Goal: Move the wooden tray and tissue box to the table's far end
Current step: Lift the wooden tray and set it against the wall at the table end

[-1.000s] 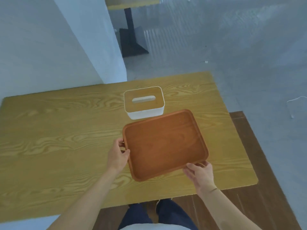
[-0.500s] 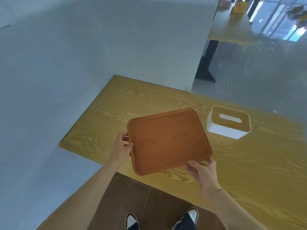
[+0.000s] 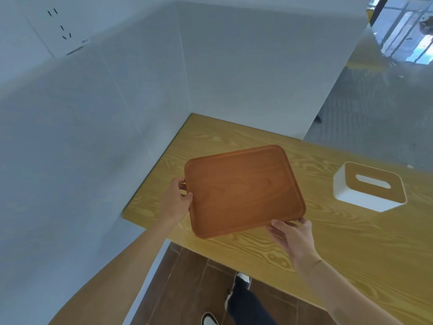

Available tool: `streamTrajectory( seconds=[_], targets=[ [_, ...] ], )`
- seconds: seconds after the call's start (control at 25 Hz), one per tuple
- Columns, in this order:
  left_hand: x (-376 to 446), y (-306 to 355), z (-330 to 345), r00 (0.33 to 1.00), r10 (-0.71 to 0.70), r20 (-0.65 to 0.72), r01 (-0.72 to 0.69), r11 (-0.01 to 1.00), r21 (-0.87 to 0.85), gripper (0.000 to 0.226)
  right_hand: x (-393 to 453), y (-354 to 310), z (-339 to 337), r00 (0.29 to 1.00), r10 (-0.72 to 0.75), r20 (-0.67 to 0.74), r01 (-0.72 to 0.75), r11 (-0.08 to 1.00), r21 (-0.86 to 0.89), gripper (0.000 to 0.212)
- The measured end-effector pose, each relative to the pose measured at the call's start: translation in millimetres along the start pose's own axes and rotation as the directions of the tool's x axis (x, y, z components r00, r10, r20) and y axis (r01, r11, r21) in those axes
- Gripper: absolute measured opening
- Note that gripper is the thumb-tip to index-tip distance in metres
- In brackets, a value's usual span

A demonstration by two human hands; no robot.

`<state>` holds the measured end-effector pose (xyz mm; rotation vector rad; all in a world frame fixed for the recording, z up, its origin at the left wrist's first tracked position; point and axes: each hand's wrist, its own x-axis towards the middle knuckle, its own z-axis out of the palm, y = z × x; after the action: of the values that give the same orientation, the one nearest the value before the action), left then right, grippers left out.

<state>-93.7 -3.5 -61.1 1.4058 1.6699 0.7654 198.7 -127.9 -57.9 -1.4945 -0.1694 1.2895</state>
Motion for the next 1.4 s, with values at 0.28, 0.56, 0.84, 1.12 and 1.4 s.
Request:
streamTrajectory(
  seconds=[0.28,0.56,0.84,1.12,1.4],
  targets=[
    [83.0,28.0,36.3,0.992,0.053,0.112,-0.068,0.988,0.139,0.043,63.8,-13.7,6.5,0.996,0.041,-0.075,-0.036,0.997,0.074,0.067],
    [176.8,68.2,105.7,0.969,0.074,0.235,-0.149,0.937,0.316,0.046,135.1,-32.0,1.9,0.980,0.083,-0.180,-0.056,0.987,0.150,0.060],
    [239.3,79.2,161.6,0.928,0.083,0.364,-0.244,0.872,0.424,0.041,180.6,-35.1,-1.9,0.949,0.106,-0.296,-0.081,0.992,0.095,0.058],
    [305.1,71.7,207.7,0.871,0.141,0.470,-0.367,0.824,0.433,0.038,221.8,-37.1,11.4,0.893,0.119,-0.434,-0.110,0.993,0.047,0.057],
    [359.3,68.4,222.0,0.839,0.169,0.517,-0.424,0.799,0.427,0.039,258.0,-45.4,31.2,0.857,0.060,-0.512,-0.128,0.987,-0.098,0.051]
  ],
)
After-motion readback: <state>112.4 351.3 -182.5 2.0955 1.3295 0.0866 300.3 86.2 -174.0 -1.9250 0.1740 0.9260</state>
